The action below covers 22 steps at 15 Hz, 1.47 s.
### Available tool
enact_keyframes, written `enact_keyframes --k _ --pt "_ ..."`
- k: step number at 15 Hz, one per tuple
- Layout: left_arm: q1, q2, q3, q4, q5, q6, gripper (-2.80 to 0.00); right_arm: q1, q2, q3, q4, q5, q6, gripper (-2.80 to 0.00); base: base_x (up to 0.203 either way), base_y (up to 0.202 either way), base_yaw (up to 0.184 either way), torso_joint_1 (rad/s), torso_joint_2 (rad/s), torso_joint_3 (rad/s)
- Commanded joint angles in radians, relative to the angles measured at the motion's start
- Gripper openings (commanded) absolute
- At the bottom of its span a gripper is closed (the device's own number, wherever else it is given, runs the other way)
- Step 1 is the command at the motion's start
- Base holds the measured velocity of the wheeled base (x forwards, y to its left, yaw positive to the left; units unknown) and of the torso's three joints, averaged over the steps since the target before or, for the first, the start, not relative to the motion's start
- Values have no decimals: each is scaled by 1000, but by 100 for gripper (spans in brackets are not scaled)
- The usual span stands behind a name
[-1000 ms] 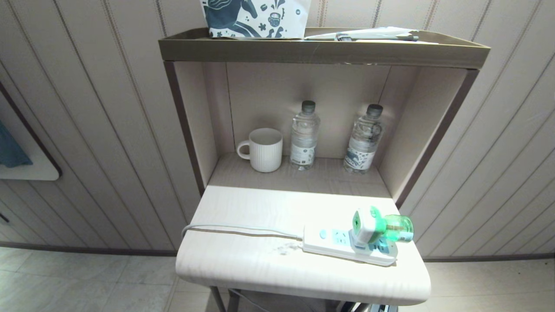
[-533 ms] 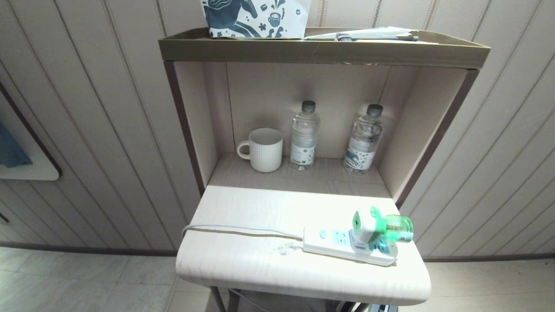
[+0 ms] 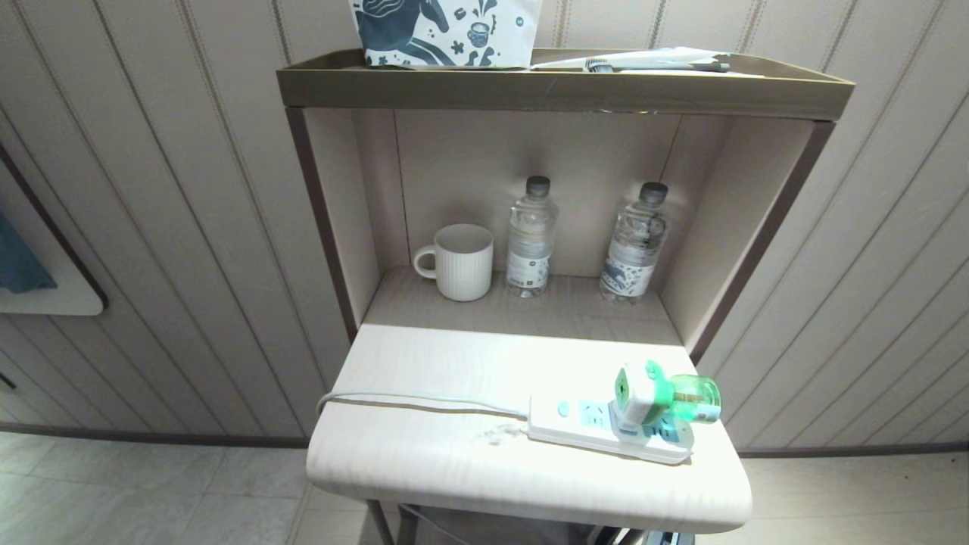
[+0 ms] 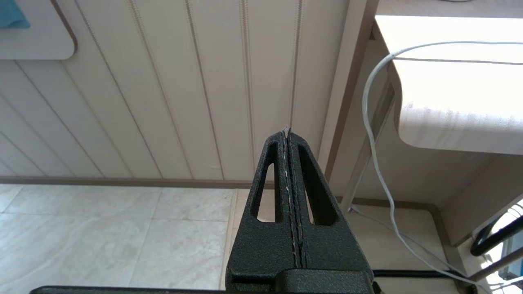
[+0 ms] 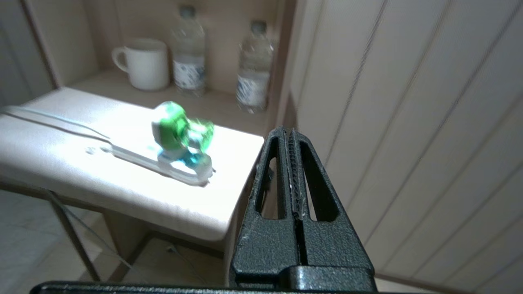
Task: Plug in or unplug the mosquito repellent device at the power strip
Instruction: Hold the socket with your left hand and unplug it with your right hand
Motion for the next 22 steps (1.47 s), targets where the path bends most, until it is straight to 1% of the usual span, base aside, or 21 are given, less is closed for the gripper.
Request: enact_keyframes --k 1,3,4,6,8,9,11,12,13,14,15,17,20,21,22 --pt "0 1 0 0 0 0 -280 2 182 -165 35 21 2 -280 0 0 0 0 0 0" --pt "0 1 0 0 0 1 -280 3 421 -341 71 59 6 -280 0 0 0 0 0 0" --pt "0 1 0 0 0 0 -280 5 547 -439 95 92 7 -280 0 0 0 0 0 0" --pt "0 1 0 0 2 2 -280 26 777 -691 211 164 5 -280 0 0 0 0 0 0" --pt "0 1 0 0 2 2 -280 113 1011 -927 375 199 0 -280 0 0 0 0 0 0" --pt "0 1 0 0 2 2 -280 163 1123 -1028 448 191 -7 -280 0 0 0 0 0 0" --pt "0 1 0 0 2 2 -280 272 1347 -1210 572 125 -30 -280 0 0 0 0 0 0" --pt "0 1 0 0 2 2 -280 335 1442 -1261 619 66 -63 -280 0 0 0 0 0 0" --pt "0 1 0 0 2 2 -280 402 1517 -1296 662 2 -120 -280 0 0 0 0 0 0" --pt "0 1 0 0 2 2 -280 453 1578 -1311 698 -48 -185 -280 0 0 0 0 0 0" --pt "0 1 0 0 2 2 -280 488 1622 -1326 718 -79 -235 -280 0 0 0 0 0 0" --pt "0 1 0 0 2 2 -280 512 1673 -1342 717 -103 -365 -280 0 0 0 0 0 0" --pt "0 1 0 0 2 2 -280 509 1687 -1344 695 -111 -545 -280 0 0 0 0 0 0" --pt "0 1 0 0 2 2 -280 505 1689 -1346 694 -130 -596 -280 0 0 0 0 0 0" --pt "0 1 0 0 2 2 -280 505 1690 -1348 691 -176 -641 -280 0 0 0 0 0 0"
